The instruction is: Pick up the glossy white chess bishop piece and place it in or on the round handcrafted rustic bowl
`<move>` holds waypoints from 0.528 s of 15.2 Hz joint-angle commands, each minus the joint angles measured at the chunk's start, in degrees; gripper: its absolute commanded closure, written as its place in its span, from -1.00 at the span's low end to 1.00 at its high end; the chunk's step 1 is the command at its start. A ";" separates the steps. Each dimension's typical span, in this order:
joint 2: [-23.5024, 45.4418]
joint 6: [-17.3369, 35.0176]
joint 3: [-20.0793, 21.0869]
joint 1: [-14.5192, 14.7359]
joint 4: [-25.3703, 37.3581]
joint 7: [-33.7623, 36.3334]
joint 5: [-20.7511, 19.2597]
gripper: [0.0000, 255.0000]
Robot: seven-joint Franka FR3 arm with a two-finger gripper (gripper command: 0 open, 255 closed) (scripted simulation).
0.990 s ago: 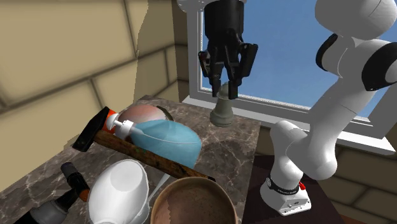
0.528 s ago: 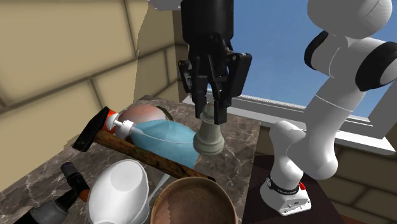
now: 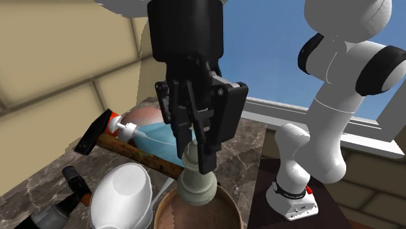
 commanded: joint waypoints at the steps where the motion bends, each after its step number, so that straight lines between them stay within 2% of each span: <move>1: -0.69 1.74 0.17 0.05 -2.42 -0.36 -0.07 1.00; 8: -4.11 7.51 0.39 0.02 -11.88 -2.26 -0.12 1.00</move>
